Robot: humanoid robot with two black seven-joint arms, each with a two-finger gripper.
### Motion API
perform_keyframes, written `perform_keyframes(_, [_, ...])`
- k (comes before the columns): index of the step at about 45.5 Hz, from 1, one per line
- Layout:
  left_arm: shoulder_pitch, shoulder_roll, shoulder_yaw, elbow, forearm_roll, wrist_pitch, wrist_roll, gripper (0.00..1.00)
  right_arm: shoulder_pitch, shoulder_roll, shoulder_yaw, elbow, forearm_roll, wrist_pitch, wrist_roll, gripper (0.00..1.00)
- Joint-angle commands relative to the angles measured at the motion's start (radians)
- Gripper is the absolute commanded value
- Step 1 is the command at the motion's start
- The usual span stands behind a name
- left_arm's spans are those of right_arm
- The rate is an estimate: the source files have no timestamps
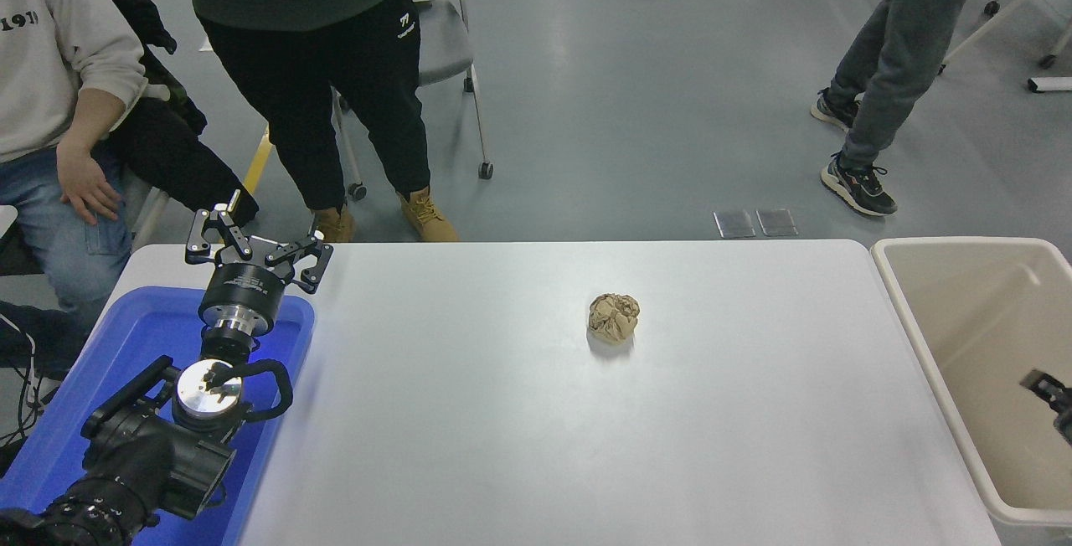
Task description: Pick up foil plate and place in dustbin
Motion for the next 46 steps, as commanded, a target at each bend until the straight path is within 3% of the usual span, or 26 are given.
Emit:
perform_keyframes(1, [0.000,0.000,0.000,0.000,0.000,-0.001,0.000,0.99,0.239,-0.086,-0.006,0.159,-0.001,0.002,0.000,1.00])
perform_keyframes(12, [0.000,0.000,0.000,0.000,0.000,0.001,0.000,0.99,0.530,-0.113,-0.191,0.331,-0.006,0.059,0.000,1.00])
perform_keyframes(29, [0.000,0.000,0.000,0.000,0.000,-0.001,0.000,0.99,0.935,0.030,-0.516,0.660,-0.007,0.097,0.000,1.00])
perform_keyframes(40, [0.000,0.000,0.000,0.000,0.000,-0.001,0.000,0.99,1.127,0.097,-0.568,0.815,-0.007,0.403,-0.002,1.00])
perform_keyframes(46, [0.000,0.000,0.000,0.000,0.000,-0.001,0.000,0.99,1.199,0.144,-0.568,0.868,-0.006,0.486,-0.002,1.00])
